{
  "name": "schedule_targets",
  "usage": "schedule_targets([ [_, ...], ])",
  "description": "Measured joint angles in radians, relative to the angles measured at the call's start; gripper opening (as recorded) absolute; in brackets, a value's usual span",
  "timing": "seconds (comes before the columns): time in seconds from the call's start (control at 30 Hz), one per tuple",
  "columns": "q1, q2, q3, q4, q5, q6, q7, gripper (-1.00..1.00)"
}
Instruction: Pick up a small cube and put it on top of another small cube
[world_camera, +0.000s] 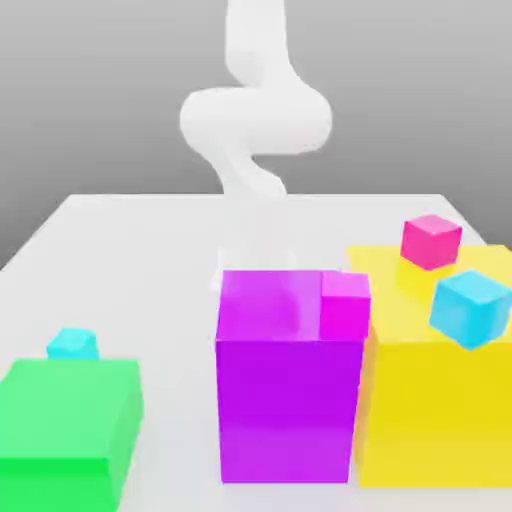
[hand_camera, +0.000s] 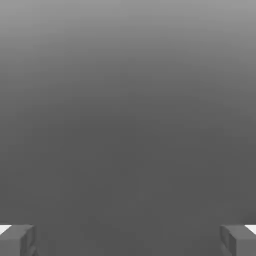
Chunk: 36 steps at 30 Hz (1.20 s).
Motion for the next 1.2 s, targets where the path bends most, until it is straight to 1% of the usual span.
schedule_targets([
  [0.6, 0.031, -0.141, -0.393, -0.112, -0.333, -0.128, -0.866, 0.0],
  [1.2, 0.1, -0.181, -0.82, -0.231, -0.676, -0.168, -1.705, 0.0],
])
